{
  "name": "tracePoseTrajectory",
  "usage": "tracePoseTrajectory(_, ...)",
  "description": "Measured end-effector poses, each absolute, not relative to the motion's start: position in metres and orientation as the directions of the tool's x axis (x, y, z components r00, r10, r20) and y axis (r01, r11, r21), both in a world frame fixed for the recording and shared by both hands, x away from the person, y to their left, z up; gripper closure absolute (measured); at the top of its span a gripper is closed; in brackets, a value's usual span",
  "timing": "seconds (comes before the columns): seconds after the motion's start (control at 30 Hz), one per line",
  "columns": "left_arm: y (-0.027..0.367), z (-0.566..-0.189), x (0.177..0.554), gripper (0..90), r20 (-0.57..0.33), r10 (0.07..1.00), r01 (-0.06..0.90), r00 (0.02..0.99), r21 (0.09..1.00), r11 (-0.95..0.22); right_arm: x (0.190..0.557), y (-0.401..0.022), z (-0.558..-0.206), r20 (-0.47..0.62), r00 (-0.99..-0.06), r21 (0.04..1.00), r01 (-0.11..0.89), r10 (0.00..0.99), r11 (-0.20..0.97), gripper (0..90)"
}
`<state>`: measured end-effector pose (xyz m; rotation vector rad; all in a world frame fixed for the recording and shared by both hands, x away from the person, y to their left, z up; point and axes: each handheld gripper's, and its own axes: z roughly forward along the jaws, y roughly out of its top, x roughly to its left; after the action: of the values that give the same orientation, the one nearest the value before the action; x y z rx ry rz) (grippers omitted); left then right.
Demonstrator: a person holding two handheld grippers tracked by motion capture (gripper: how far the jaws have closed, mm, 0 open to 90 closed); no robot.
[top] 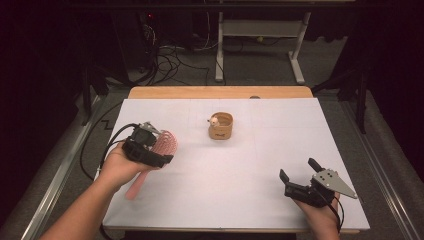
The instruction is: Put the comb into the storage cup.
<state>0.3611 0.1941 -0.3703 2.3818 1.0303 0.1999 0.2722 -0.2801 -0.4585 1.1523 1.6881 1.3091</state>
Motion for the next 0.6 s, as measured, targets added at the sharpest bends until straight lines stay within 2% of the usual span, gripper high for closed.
tracePoseTrajectory(0.5, 0.1979, -0.3718, 0.3544, 20.1, -0.107, 0.714, 0.594, 0.692, 0.647, -0.479, 0.2716, -0.2802, -0.4581, -0.006, -0.358, 0.970, 0.226, 0.934, 0.093, 0.3)
tracePoseTrajectory(0.6, 0.2000, -0.3711, 0.3518, 20.1, -0.093, 0.711, 0.566, 0.697, 0.680, -0.467, 0.2718, -0.2801, -0.4583, -0.005, -0.357, 0.969, 0.227, 0.934, 0.092, 0.3)
